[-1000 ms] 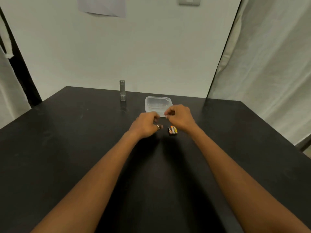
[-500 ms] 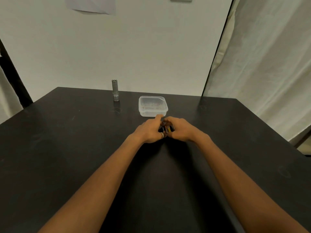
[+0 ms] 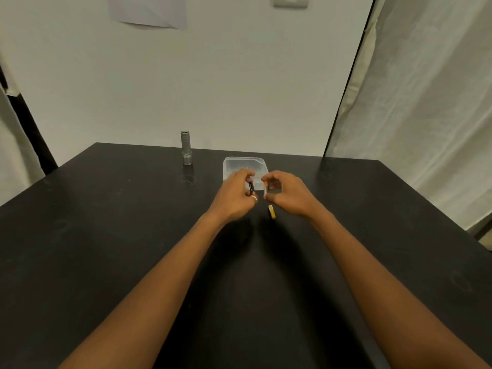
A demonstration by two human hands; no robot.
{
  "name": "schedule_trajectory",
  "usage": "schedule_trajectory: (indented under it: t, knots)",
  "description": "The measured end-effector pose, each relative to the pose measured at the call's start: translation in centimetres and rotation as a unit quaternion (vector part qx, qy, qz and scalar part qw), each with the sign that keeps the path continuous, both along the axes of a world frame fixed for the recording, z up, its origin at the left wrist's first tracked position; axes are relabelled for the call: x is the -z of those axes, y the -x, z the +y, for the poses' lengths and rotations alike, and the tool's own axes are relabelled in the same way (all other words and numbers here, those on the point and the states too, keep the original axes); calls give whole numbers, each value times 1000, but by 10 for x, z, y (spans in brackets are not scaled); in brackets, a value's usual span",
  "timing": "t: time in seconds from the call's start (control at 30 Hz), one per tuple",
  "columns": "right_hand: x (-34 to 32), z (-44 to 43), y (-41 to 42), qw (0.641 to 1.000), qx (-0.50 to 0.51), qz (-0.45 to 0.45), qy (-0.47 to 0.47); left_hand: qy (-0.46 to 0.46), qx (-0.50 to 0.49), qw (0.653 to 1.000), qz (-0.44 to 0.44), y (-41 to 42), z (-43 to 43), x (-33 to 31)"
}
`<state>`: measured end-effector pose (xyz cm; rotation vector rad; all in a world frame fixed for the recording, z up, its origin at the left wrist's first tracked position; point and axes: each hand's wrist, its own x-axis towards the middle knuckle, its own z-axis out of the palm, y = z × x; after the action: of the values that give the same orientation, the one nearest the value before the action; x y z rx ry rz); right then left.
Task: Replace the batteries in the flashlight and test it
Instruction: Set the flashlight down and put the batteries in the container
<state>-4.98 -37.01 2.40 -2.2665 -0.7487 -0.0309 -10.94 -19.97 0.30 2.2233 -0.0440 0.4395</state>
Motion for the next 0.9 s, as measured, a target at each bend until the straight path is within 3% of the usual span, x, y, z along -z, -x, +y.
schedule_trajectory:
  t: [0.17,0.27,0.53,0.73,0.9]
  knots:
    - [-18,16,-8,974,19,136,-178,85,-44,995,15,-14,10,-28]
    - [-22,28,-16,962,29,162,-220,80,-60,995,28,-27,20,-36]
    - [-22,57,-63,991,90,30,-98,-118,-52,991,38,-77,48,-43]
    - [-16,65,-93,990,103,-22,-90,-232,-18,966,109,-115,54,-38]
    - [-6,64,-102,997,65,-51,-7,-311,-7,939,146,-137,49,-30]
